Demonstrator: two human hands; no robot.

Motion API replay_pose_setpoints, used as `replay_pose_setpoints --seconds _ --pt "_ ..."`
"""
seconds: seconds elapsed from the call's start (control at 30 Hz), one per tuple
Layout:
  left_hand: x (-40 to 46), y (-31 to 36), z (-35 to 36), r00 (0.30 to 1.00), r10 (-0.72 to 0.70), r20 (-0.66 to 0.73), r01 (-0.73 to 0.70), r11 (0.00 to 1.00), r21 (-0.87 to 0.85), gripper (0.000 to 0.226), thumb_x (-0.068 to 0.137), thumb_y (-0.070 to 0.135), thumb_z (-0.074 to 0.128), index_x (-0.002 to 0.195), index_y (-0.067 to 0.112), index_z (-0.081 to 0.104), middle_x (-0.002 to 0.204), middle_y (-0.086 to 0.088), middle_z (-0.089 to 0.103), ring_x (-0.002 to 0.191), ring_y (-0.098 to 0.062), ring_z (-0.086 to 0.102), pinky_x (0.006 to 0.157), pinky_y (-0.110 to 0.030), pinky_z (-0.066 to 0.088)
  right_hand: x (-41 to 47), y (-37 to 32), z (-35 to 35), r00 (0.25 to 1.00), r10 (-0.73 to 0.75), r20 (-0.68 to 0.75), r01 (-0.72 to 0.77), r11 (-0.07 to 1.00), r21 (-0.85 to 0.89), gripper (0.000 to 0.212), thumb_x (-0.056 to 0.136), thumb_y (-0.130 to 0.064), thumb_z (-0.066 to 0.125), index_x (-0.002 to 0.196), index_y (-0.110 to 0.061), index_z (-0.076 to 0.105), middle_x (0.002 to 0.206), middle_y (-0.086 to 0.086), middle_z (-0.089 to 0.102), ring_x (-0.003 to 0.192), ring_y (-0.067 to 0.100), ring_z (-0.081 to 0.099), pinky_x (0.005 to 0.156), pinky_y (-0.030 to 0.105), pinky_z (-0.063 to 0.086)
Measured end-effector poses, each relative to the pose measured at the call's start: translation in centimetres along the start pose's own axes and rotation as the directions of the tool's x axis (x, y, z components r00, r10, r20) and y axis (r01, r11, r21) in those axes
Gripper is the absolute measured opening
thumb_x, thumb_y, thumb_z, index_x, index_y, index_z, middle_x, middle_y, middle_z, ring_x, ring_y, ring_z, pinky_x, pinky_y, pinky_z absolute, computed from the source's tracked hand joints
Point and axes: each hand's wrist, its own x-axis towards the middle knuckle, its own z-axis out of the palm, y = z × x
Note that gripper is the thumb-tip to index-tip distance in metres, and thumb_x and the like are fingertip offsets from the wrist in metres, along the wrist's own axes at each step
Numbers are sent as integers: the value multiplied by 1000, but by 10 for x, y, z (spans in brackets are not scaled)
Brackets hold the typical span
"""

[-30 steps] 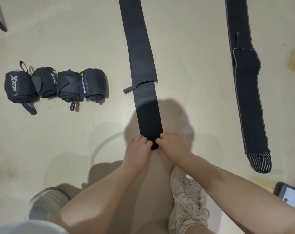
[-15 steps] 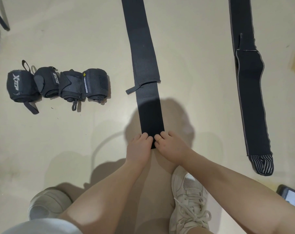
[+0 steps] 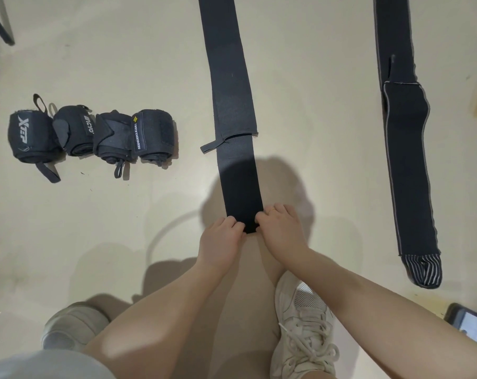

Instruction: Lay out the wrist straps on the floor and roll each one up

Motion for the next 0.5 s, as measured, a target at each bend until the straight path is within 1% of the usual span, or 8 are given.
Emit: replay_pose_setpoints --seconds 0.07,0.1,0.17,0.23,0.33,0.4,0.43,0.5 --pt "6 4 -6 994 -103 47 105 994 -40 12 96 22 51 100 12 58 89 -1 59 86 -20 54 64 -31 39 7 6 -2 995 71 73 -76 995 62 11 87 -20 61 95 -17 55 94 1 64 96 24 53 83 30 28" --pt "9 4 -7 993 -113 44 115 993 -33 15 99 23 43 102 13 53 94 -1 58 89 -19 51 66 -31 40 10 7 0 996 54 72 -59 996 71 9 88 -19 60 94 -16 55 94 1 64 96 24 53 83 31 31" --pt "13 5 -9 989 -146 20 147 987 -61 14 100 23 40 100 13 50 99 1 51 88 -17 47 65 -31 39 13 4 -5 998 -68 -1 68 998 6 15 71 -13 73 74 -17 59 78 1 61 78 24 57 72 31 38" --pt "18 4 -10 980 -198 16 199 976 -87 12 98 20 42 99 11 49 101 1 46 87 -16 45 63 -28 35 16 9 -2 973 -221 -66 206 962 -182 20 60 -12 75 61 -18 57 68 0 56 63 22 55 65 31 34" --pt "25 3 -13 970 -230 77 235 969 -68 13 99 20 41 100 11 50 100 -2 49 86 -19 48 62 -30 35 14 15 1 931 -357 -73 320 897 -306 14 70 -7 56 59 -17 55 63 0 52 60 21 51 65 30 30" --pt "26 3 -13 968 -231 99 239 967 -89 15 99 19 40 100 9 51 99 -4 50 84 -22 50 62 -30 35 15 13 2 921 -379 -93 332 885 -326 25 72 -3 40 57 -16 55 61 1 51 62 21 52 66 30 28" --pt "26 2 -12 971 -223 92 232 966 -111 16 99 19 39 100 8 51 100 -5 51 84 -22 50 63 -31 36 16 11 2 933 -350 -84 312 903 -297 24 70 -3 41 57 -16 56 61 1 51 62 22 53 66 30 27" --pt "25 -1 -12 976 -207 72 216 964 -158 21 100 21 39 102 6 54 102 -6 52 86 -22 51 67 -31 39 20 7 -2 967 -250 -51 239 957 -163 13 64 -6 64 57 -17 59 62 1 54 64 23 56 66 30 27"
